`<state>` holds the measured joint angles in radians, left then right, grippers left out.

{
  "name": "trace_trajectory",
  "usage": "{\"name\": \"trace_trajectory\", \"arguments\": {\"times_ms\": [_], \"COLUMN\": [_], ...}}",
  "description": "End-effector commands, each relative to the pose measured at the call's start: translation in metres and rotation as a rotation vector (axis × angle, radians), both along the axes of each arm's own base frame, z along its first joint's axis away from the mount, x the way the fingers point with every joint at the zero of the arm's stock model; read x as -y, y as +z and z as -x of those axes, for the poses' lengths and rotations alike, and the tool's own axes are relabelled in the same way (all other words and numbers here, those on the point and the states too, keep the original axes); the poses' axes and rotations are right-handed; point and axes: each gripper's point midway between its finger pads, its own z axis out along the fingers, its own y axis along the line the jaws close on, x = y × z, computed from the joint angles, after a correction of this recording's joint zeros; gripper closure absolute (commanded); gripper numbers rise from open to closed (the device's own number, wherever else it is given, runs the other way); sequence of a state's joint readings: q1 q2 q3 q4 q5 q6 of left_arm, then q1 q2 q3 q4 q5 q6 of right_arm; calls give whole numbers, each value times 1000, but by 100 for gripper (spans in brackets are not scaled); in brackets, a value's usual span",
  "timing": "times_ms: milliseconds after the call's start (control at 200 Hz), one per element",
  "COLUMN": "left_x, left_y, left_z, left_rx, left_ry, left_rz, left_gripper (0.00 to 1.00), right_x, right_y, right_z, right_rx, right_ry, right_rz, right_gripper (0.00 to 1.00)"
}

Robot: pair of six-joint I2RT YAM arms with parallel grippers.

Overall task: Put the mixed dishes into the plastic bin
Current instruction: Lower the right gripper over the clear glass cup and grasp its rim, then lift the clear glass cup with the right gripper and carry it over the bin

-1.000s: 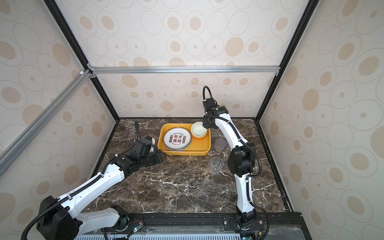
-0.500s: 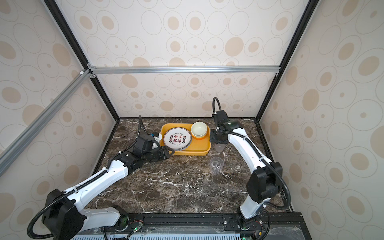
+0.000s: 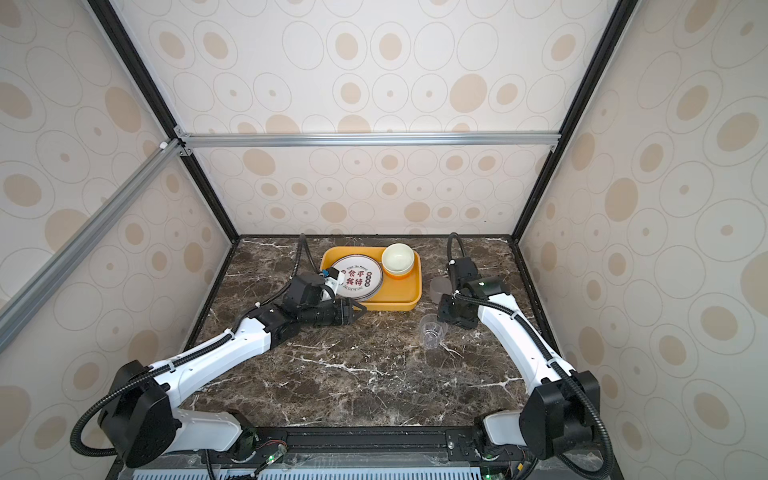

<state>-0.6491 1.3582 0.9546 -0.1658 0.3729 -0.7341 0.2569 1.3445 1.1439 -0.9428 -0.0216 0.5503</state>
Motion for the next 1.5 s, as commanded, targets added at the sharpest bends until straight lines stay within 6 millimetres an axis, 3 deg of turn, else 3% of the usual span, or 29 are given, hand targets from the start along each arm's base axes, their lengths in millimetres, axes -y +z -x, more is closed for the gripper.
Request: {"name": "trace_trajectory", "arguments": {"times_ms": [0, 170, 430, 635, 1185, 1496], "left_x": [16, 23, 18, 18, 15, 13], "left_y": [20, 16, 11, 9, 0, -2], "left_z": [-3, 1, 2, 2, 2, 2], "left_rx": [68, 57, 52, 46, 33, 32], "left_ry": [-45, -60, -44, -40, -26, -17], "left_rz": [24, 25, 7, 4, -12, -15], "left_gripper": [46, 46, 46, 46, 47, 47], "right_x": [-3, -4, -2, -2, 2, 6], "right_y": [-12, -35, -51, -65, -70, -53], "right_z": [11, 15, 13, 13, 13, 13], "right_rx": [-55, -113, -146, -182, -191, -163], "right_ry": [-40, -64, -84, -86, -77, -56], "right_rz": [-43, -52, -26, -21, 10, 34], "right_gripper": [51, 53, 56, 64, 85, 93]}}
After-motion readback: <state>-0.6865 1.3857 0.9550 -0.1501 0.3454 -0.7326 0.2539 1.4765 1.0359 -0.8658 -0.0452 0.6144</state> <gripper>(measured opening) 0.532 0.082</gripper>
